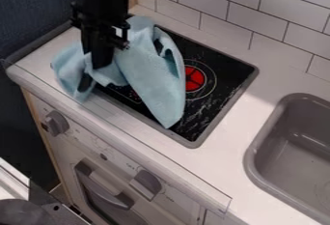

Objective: Move the cloth from top left to the middle of the stove

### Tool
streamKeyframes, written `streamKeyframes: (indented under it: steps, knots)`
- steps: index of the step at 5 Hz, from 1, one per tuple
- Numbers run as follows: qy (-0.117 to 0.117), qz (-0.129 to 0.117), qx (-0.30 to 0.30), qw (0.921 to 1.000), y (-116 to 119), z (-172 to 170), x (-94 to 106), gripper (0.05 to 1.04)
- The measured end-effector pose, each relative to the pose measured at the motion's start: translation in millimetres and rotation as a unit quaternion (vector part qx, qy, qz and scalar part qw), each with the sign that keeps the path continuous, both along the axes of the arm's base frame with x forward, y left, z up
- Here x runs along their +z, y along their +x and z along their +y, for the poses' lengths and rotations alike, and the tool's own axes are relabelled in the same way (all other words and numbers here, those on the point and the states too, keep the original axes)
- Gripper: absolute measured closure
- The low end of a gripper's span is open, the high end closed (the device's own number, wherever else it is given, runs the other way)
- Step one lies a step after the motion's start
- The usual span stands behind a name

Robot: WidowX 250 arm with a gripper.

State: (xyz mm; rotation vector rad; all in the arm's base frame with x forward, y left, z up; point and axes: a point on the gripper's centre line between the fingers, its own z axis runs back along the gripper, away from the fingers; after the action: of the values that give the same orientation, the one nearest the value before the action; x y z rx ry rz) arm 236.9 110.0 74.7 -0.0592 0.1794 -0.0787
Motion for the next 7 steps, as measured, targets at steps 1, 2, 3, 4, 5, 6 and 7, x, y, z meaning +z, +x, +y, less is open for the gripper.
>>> streamKeyframes:
  steps: [1,2,3,4,5,6,7]
  knots:
    - [-0.017,-0.030,0.006,0.9994,-4.2,-4.6,-9.5,0.991]
    - [-0.033,-0.039,0.004,0.9987,-1.7,-8.9,-9.7,0.829]
    - [-0.062,-0.045,0.020,0.9968,-0.5,-16.4,-8.0,0.557]
    - [-0.104,-0.074,0.088,0.9879,-1.3,-24.1,4.2,0.242]
    - [-0.120,-0.083,0.101,0.9842,0.6,-33.8,9.1,0.067]
    - [-0.113,-0.075,0.096,0.9861,4.3,-55.4,17.6,0.075]
    - [-0.110,-0.073,0.086,0.9875,8.3,-76.7,26.2,0.077]
